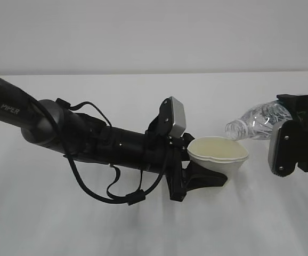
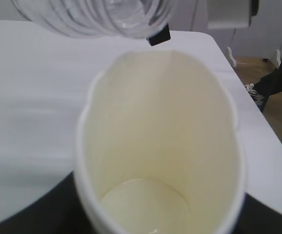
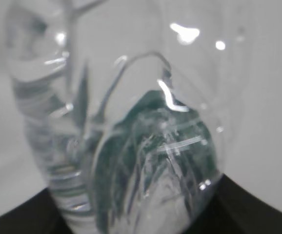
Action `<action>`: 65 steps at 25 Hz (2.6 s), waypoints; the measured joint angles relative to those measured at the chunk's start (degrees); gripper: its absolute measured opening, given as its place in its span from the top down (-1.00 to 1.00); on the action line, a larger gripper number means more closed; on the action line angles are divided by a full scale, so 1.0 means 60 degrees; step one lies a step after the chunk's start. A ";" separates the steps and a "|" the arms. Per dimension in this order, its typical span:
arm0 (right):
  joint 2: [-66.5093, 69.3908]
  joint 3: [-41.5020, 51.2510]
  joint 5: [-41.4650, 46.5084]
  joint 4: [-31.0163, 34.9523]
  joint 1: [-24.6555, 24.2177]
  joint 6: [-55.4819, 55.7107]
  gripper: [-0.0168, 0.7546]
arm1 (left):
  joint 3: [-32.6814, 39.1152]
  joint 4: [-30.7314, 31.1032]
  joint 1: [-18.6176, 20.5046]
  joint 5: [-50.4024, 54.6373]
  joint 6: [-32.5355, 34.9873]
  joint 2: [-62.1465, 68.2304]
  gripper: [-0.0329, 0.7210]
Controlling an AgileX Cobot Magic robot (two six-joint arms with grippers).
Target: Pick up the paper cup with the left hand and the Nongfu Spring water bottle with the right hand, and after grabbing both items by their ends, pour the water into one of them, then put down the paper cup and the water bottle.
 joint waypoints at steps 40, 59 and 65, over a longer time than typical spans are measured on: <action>0.0000 0.0000 -0.0093 0.0000 0.0000 -0.0583 -0.10 | 0.0000 0.0044 0.0000 0.0000 0.0000 0.0000 -0.14; 0.0000 0.0000 -0.0125 0.0000 0.0000 -0.0774 -0.10 | 0.0000 0.0067 0.0000 0.0000 0.0000 0.0000 -0.14; 0.0000 0.0000 -0.0146 0.0000 0.0000 -0.0774 -0.10 | 0.0000 0.0073 0.0000 0.0000 0.0000 0.0000 -0.14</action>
